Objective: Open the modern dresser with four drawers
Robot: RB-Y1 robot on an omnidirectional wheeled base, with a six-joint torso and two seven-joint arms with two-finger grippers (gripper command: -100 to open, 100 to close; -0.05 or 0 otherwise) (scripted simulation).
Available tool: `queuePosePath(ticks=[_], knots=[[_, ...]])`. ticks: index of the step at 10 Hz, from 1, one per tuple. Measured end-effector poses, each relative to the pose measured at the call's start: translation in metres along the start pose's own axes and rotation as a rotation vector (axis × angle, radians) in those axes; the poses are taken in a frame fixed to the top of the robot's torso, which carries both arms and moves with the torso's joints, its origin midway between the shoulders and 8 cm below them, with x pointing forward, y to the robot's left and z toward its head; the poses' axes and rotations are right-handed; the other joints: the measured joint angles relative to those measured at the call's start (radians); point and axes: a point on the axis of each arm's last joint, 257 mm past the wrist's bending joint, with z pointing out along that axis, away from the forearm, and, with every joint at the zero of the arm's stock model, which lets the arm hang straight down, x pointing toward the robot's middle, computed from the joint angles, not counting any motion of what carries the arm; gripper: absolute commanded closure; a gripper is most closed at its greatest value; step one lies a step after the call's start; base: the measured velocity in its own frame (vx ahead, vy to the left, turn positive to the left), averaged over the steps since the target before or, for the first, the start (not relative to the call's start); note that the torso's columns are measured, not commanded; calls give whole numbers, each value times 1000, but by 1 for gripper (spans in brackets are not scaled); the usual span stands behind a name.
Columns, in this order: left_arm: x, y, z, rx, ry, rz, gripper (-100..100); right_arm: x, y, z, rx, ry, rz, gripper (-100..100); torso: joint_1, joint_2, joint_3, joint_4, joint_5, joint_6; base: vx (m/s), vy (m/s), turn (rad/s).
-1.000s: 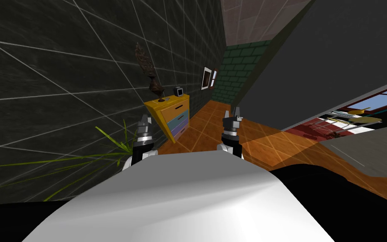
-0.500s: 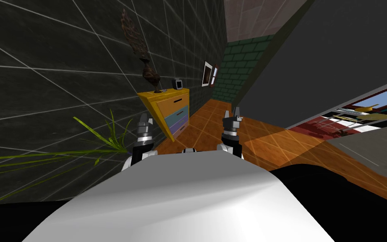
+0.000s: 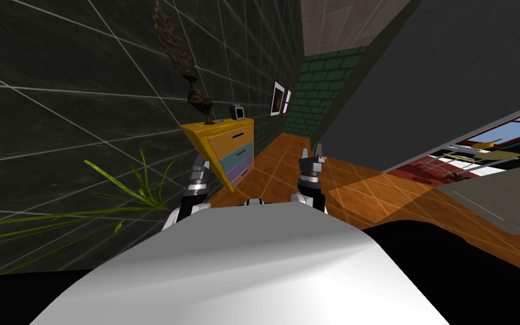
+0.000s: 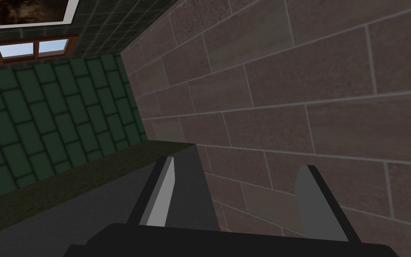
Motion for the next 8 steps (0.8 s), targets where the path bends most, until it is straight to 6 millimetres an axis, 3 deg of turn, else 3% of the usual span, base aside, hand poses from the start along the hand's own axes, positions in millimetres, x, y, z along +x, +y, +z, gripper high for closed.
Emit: queuePosePath(ticks=[8], knots=[[28, 70, -9, -86, 74, -37, -100, 0, 0, 0, 0, 0, 0, 0, 0, 1, 0, 0, 0, 0, 101, 31, -45]])
